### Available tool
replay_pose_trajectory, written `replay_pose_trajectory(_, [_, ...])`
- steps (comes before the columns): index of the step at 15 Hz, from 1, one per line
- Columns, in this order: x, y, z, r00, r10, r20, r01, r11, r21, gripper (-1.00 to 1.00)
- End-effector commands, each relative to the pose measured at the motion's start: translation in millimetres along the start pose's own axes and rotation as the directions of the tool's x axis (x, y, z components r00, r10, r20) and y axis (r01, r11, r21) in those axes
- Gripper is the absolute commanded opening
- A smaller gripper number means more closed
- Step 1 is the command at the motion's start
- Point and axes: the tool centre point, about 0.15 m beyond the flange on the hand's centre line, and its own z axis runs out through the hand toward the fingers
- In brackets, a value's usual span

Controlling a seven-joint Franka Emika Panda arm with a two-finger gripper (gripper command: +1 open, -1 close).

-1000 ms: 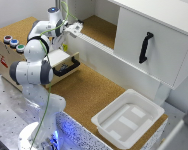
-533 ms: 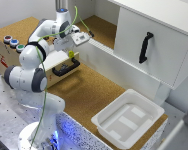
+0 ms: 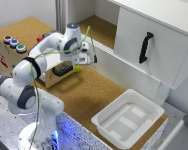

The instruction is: Move to the box, then place the yellow object

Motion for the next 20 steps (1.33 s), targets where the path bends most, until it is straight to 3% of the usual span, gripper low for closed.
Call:
replay_pose_trajectory(1, [-2.7,47.7,-28.3,0.998,-0.003,-0.064,0.000,0.999,-0.051,-1.00])
replay_pose_trajectory(3, [-0.9,44.0,-55.1,0.993,0.043,-0.106,-0.049,0.997,-0.058,-1.00])
replay_pose_trajectory(5, [-21.9,50.2,-53.5,0.978,0.146,-0.151,-0.152,0.988,-0.029,-1.00])
replay_pose_trajectory(10, [-99.8,115.1,-19.1,0.917,0.386,-0.102,-0.393,0.918,-0.053,-1.00])
replay_pose_trajectory(11, [-117.3,129.9,-13.7,0.904,0.421,-0.074,-0.426,0.901,-0.081,-1.00])
replay_pose_trajectory(14, [-155.5,154.5,-7.8,0.840,0.540,-0.049,-0.541,0.831,-0.125,-1.00])
replay_pose_trajectory(17, [-194.8,163.2,-3.5,0.710,0.702,-0.062,-0.703,0.699,-0.133,-1.00])
replay_pose_trajectory(20, [-203.4,159.1,-12.8,0.616,0.787,-0.045,-0.779,0.600,-0.181,-1.00])
